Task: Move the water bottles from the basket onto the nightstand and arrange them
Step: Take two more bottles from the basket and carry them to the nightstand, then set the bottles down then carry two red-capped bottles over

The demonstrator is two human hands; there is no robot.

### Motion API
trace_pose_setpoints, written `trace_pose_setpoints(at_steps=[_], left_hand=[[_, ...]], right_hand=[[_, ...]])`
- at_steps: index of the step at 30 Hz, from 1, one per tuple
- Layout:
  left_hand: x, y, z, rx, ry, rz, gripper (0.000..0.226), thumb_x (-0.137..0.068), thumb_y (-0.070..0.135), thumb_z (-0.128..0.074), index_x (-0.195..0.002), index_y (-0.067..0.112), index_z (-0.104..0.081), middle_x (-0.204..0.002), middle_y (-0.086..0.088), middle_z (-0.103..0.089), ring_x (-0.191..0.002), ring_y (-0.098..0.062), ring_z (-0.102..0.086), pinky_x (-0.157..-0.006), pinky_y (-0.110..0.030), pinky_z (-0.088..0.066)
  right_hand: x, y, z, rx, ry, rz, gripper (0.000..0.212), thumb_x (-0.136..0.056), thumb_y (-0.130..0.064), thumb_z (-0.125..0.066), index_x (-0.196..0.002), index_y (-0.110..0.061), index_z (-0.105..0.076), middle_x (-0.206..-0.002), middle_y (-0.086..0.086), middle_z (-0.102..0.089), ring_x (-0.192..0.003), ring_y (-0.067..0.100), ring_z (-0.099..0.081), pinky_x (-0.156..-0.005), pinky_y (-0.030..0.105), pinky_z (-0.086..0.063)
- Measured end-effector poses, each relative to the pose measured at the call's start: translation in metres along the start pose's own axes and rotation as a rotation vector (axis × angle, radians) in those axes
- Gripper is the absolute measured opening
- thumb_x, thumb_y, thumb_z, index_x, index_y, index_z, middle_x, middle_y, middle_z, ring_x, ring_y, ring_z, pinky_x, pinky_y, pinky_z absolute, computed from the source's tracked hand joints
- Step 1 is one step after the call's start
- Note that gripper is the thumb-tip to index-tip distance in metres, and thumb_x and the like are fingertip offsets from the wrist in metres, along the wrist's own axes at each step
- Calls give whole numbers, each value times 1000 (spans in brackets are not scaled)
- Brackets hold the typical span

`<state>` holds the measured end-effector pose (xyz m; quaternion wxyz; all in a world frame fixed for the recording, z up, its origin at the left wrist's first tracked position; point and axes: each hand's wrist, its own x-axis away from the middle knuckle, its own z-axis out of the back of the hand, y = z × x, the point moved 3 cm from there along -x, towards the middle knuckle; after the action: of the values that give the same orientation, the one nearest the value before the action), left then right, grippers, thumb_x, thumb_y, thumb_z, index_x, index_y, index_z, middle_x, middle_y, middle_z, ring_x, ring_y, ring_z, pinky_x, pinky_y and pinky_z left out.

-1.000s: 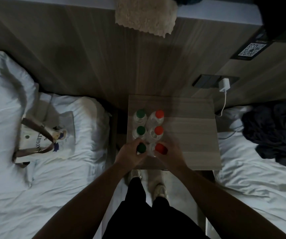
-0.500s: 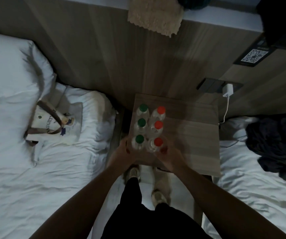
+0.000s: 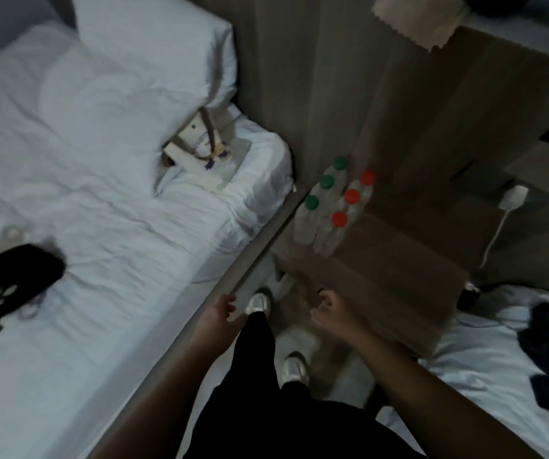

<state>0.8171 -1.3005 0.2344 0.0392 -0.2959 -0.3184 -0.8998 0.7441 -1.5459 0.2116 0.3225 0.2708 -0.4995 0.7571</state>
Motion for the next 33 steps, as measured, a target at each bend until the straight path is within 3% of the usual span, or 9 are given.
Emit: trace_pose_setpoints(at_steps=[9,13,17,28,33], left_hand=[[106,-77,10,132,198,137,44,-84,27,-68,-124,13,-55,-112,-5,-63,-95,-14,-56,-83,-25,-42],[145,-116,14,212,274,236,42,-85,25,-67,-123,12,-56,-114,-7,-63,-103,-19,-59,-83,-24,-41],[189,-167,14,267,323,317,42,-84,26,-68,-123,13,-55,-118,-9,-62,-106,-19,-58,-86,-26,-44],[374,-370,14,472,470,512,37,-85,28,-66,-119,16,-57,-113,-5,-64,-103,-19,-59,-88,-31,-46],[466,-456,20,547,626,604,36,-86,25,-66,-119,14,-58,-110,-5,-64,-97,-15,-57,-85,-27,-41]], right_hand=[[28,-29,-47,286,-84,168,53,-86,-27,-68,-132,-10,-49,-133,11,-53,-118,26,-53,-93,32,-45],[40,-42,-89,403,-196,222,50,-90,-20,-64,-135,-9,-45,-135,11,-50,-121,24,-51,-87,25,-40],[62,-49,-140,537,-242,290,48,-89,-19,-63,-134,-9,-48,-134,12,-52,-121,24,-52,-95,27,-41],[192,-17,-363,803,-401,454,47,-89,-26,-61,-132,-10,-48,-131,11,-56,-118,24,-55,-91,24,-41],[277,23,-478,975,-588,542,49,-88,-23,-59,-134,-12,-47,-132,10,-54,-118,24,-54,-95,26,-41]])
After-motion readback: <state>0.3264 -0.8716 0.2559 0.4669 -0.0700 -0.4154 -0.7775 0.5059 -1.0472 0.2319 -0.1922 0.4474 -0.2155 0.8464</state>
